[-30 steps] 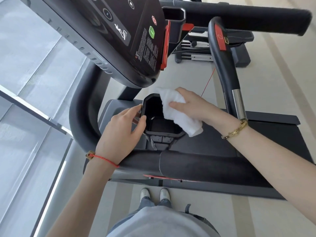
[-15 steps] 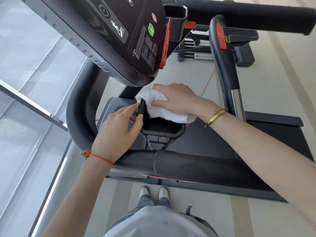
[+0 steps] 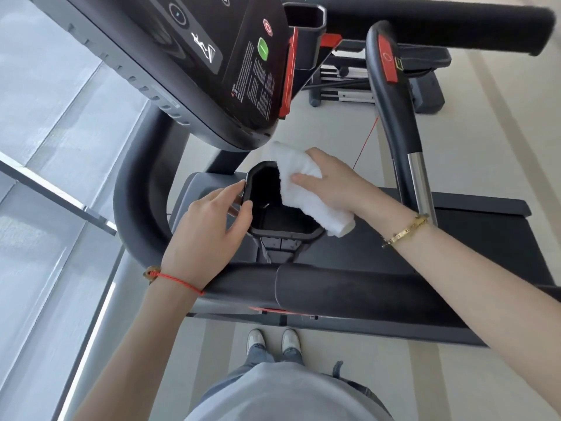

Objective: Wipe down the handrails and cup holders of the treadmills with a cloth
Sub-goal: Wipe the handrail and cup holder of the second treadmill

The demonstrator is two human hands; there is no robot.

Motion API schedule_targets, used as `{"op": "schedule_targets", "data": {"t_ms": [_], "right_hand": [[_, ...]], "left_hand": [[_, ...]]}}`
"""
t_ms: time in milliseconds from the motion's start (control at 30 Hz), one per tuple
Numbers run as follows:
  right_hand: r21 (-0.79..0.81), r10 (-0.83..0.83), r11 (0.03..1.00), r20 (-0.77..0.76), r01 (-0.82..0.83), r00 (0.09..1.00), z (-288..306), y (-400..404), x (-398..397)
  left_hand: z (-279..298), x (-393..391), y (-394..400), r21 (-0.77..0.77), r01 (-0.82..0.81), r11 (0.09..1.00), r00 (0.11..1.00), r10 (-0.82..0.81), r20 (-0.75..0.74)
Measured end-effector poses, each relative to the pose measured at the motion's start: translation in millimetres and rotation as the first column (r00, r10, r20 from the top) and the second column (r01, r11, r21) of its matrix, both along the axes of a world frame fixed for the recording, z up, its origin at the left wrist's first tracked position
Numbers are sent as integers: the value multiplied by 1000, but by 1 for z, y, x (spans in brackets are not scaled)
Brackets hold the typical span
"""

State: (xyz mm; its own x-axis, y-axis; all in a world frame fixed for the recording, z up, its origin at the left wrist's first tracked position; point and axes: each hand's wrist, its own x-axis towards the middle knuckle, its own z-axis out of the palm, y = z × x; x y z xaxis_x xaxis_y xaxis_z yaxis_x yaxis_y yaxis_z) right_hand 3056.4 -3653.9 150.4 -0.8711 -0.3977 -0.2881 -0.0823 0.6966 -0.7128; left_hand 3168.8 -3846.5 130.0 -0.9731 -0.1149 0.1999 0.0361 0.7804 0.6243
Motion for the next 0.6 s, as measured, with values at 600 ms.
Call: {"op": "schedule_targets", "data": {"t_ms": [600], "right_hand": [[74, -141, 987, 2, 141, 990, 4, -4, 29]], "left_hand": [[-7, -1, -5, -17, 33, 999, 999, -33, 8]]}}
